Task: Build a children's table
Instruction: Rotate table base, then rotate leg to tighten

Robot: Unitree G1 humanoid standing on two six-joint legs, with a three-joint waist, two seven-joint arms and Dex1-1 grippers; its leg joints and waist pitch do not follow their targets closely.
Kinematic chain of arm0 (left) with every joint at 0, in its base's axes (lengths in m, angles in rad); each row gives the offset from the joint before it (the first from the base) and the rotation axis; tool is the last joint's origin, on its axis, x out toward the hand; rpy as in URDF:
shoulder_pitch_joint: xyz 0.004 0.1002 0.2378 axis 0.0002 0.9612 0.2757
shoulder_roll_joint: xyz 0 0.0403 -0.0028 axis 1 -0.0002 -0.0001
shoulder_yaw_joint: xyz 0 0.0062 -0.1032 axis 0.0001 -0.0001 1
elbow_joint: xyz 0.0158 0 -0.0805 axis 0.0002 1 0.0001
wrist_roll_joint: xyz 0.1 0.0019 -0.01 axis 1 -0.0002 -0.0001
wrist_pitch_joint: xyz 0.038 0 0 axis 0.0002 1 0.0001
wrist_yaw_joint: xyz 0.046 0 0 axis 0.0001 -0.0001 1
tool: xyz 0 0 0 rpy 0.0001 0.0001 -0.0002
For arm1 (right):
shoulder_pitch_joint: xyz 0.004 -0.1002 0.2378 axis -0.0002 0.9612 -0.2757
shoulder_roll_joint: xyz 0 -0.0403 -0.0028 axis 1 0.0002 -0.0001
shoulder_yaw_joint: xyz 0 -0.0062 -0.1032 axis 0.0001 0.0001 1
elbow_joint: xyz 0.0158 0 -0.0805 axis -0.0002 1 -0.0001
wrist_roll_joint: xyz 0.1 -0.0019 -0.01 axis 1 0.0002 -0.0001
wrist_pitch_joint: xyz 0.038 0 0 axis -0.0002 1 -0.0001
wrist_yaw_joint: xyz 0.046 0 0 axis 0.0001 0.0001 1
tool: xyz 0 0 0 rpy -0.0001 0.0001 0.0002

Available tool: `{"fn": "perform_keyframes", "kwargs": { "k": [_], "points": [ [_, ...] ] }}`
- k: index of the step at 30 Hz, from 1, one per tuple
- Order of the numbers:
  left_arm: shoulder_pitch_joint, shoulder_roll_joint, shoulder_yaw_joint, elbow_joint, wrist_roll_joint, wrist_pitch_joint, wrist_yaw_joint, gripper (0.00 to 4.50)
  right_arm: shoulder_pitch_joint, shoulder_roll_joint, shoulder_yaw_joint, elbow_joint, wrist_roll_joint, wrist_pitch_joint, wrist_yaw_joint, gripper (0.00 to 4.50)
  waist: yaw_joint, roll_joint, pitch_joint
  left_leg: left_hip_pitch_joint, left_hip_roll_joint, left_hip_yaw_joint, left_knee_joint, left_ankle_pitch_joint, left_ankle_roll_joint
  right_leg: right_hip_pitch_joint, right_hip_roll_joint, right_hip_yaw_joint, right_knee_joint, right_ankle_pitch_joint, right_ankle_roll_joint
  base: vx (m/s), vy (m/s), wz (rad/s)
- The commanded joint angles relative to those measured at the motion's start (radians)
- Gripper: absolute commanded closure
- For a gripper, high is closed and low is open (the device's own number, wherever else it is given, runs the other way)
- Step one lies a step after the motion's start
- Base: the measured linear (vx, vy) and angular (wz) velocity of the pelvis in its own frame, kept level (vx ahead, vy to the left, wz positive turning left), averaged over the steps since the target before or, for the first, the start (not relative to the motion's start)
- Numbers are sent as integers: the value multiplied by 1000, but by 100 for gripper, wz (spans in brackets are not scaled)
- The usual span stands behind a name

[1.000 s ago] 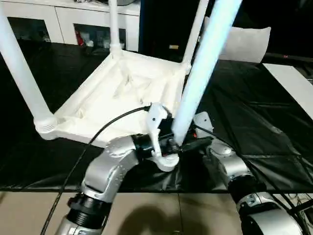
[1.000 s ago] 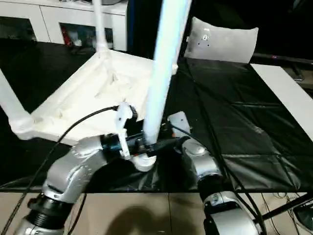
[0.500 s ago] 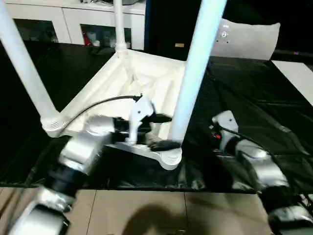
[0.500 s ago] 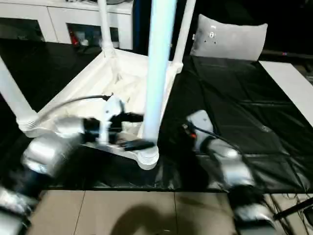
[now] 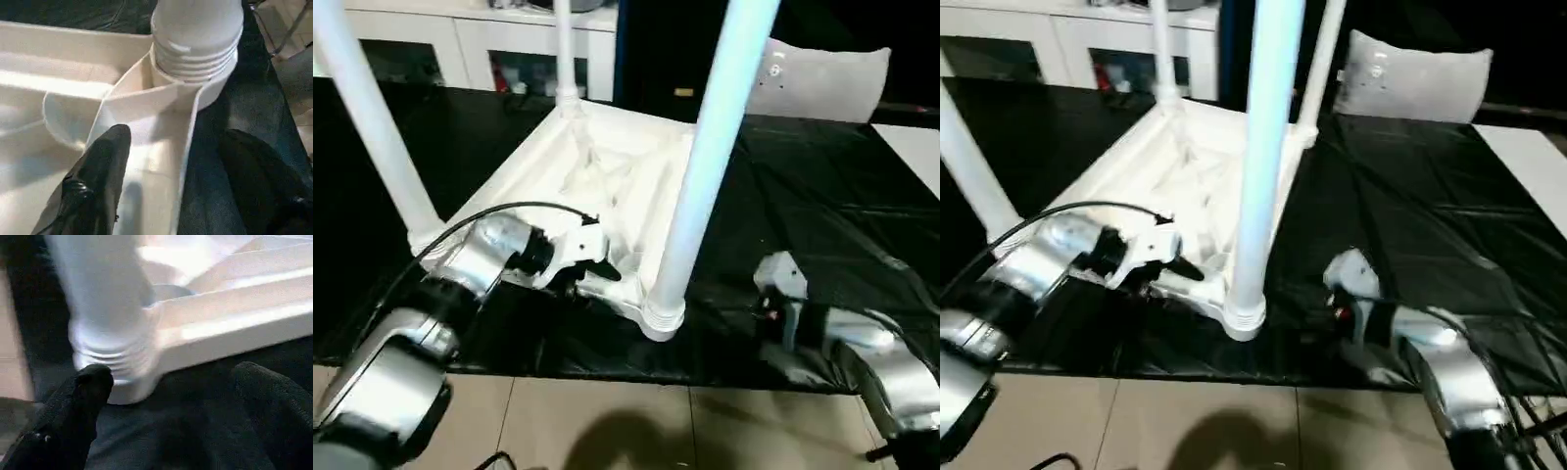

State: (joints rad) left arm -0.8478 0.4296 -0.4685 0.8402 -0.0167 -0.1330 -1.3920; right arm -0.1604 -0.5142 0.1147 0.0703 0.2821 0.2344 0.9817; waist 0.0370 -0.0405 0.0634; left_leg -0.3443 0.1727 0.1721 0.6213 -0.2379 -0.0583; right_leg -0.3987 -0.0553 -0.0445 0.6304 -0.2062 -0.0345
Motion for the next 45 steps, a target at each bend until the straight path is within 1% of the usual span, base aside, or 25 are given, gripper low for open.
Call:
{"fn": "perform_keyframes", "kwargs": {
  "k": [1, 2, 3, 5, 6, 9, 10, 12, 18, 19, 21, 22, 23, 25, 27, 29, 30, 34, 35, 37, 38, 41, 43, 44, 45],
  "points": [
    [-30, -11, 5, 37, 10, -26, -26, 158, 14, -24, 7, -54, 32, 37, 34, 0, 5, 6, -71, -2, 55, -17, -71, -46, 73, 76, -88, 57, -67, 21, -283, 0, 0, 0],
    [-38, -16, 1, 55, 15, -35, -38, 168, 26, -33, 9, -80, 46, 54, 45, 0, 5, 21, -70, -5, 52, -18, -71, -39, 77, 76, -89, 57, -67, 20, -281, 0, 0, 0],
    [-47, -20, -1, 75, 21, -47, -46, 168, 33, -39, 9, -100, 57, 69, 52, 0, 3, 15, -71, -5, 54, -17, -70, -42, 78, 76, -89, 57, -71, 20, -278, 0, 0, 0],
    [-58, -30, -1, 101, 25, -61, -56, 180, 45, -47, 8, -123, 62, 82, 56, 0, 1, 15, -70, -8, 52, -18, -70, -41, 78, 77, -88, 56, -71, 19, -278, 0, 0, 0],
    [-62, -35, 1, 113, 25, -66, -61, 192, 48, -51, 7, -128, 61, 86, 56, 0, 2, 21, -71, -7, 52, -18, -69, -49, 72, 77, -88, 56, -72, -1, -276, 0, 0, 0],
    [-88, -59, 8, 186, 36, -104, -71, 215, 63, -65, 2, -153, 58, 112, 58, 0, 3, 25, -70, -5, 51, -17, -69, -55, 66, 76, -85, 55, -78, -28, -269, 0, 0, 0],
    [-91, -62, 9, 194, 39, -109, -71, 224, 65, -67, 1, -157, 60, 116, 57, 0, 3, 23, -70, -6, 51, -18, -69, -53, 66, 77, -85, 55, -76, -23, -268, 0, 0, 0],
    [-103, -72, 9, 229, 52, -131, -70, 246, 77, -76, -1, -182, 69, 136, 51, 0, 3, 29, -72, -8, 51, -19, -68, -42, 71, 79, -86, 55, -74, 7, -271, 0, 0, 0],
    [-124, -85, 6, 295, 85, -172, -59, 290, 100, -89, -2, -226, 83, 171, 45, 0, 3, 27, -70, -8, 52, -20, -69, -56, 68, 79, -87, 54, -79, -17, -268, 0, 0, 0],
    [-126, -82, -5, 307, 104, -193, -50, 293, 102, -89, -2, -231, 83, 175, 43, 0, 3, 35, -70, -8, 51, -20, -69, -58, 66, 79, -87, 54, -79, -21, -268, 0, 0, 0],
    [-125, -85, 0, 323, 108, -206, -52, 314, 108, -88, -1, -244, 86, 182, 37, 0, 1, 29, -70, -8, 51, -21, -69, -60, 66, 81, -85, 54, -80, -19, -262, 0, 0, 0],
    [-125, -87, 5, 326, 105, -206, -55, 326, 109, -88, -1, -248, 88, 185, 35, 0, 3, 41, -70, -6, 51, -21, -69, -57, 65, 78, -87, 55, -78, -15, -264, 0, 0, 0],
    [-125, -90, 12, 330, 99, -203, -61, 326, 111, -86, 0, -254, 88, 188, 33, 0, 2, 36, -71, -6, 52, -20, -69, -60, 66, 78, -87, 55, -80, -13, -265, 0, 0, 0],
    [-127, -94, 18, 336, 97, -202, -70, 338, 115, -85, 1, -260, 89, 192, 29, 0, 2, 35, -72, -9, 51, -20, -68, -51, 67, 80, -86, 55, -77, 11, -274, 0, 0, 0],
    [-132, -103, 32, 353, 95, -200, -78, 359, 119, -85, 3, -269, 93, 197, 23, 0, 2, 40, -72, -9, 48, -19, -67, -47, 70, 80, -84, 54, -78, 12, -274, 0, 0, 0],
    [-134, -103, 31, 356, 100, -202, -77, 371, 120, -85, 3, -271, 94, 198, 22, 0, 4, 38, -73, -10, 49, -20, -67, -45, 73, 82, -85, 54, -78, 6, -268, 0, 0, 0],
    [-136, -106, 37, 367, 107, -209, -77, 378, 122, -85, 2, -274, 93, 200, 21, 0, 4, 45, -73, -10, 49, -20, -67, -46, 73, 81, -86, 53, -79, -4, -263, 0, 0, 0],
    [-138, -112, 52, 377, 100, -205, -85, 419, 122, -85, 1, -274, 92, 199, 18, 0, 3, 43, -75, -9, 51, -21, -68, -44, 75, 81, -86, 53, -77, 16, -272, 0, 0, 0],
    [-135, -111, 49, 377, 104, -208, -86, 419, 122, -86, 1, -273, 89, 196, 18, 0, 3, 47, -75, -10, 51, -21, -67, -43, 75, 81, -86, 53, -76, 21, -273, 0, 0, 0],
    [-130, -114, 55, 380, 104, -208, -92, 430, 121, -84, 1, -272, 87, 192, 15, 0, 1, 45, -76, -11, 51, -22, -68, -37, 79, 82, -86, 52, -75, 43, -277, 0, 0, 0],
    [-128, -116, 61, 382, 103, -205, -94, 441, 121, -84, 1, -273, 87, 192, 14, 0, 1, 49, -77, -11, 52, -22, -67, -32, 81, 82, -87, 52, -73, 53, -280, 0, 0, 0],
    [-118, -114, 57, 386, 121, -219, -78, 441, 119, -82, -1, -276, 85, 189, 9, 0, -1, 48, -77, -12, 52, -22, -67, -28, 88, 83, -87, 51, -73, 65, -283, 0, 0, 0],
    [-108, -110, 53, 387, 141, -234, -40, 441, 114, -81, -2, -273, 80, 184, 5, 0, -1, 42, -77, -12, 53, -21, -67, -22, 94, 82, -87, 50, -72, 64, -281, 0, 0, 0],
    [-102, -107, 51, 387, 151, -248, -15, 441, 109, -79, -4, -269, 79, 182, 3, 0, 0, 44, -76, -11, 53, -21, -67, -28, 95, 81, -88, 50, -74, 51, -280, 0, 0, 0],
    [-93, -103, 51, 383, 158, -258, 16, 441, 103, -74, -7, -265, 78, 176, -2, 0, -1, 38, -75, -11, 53, -20, -67, -33, 95, 81, -88, 50, -75, 40, -278, 0, 0, 0]
  ]
}}
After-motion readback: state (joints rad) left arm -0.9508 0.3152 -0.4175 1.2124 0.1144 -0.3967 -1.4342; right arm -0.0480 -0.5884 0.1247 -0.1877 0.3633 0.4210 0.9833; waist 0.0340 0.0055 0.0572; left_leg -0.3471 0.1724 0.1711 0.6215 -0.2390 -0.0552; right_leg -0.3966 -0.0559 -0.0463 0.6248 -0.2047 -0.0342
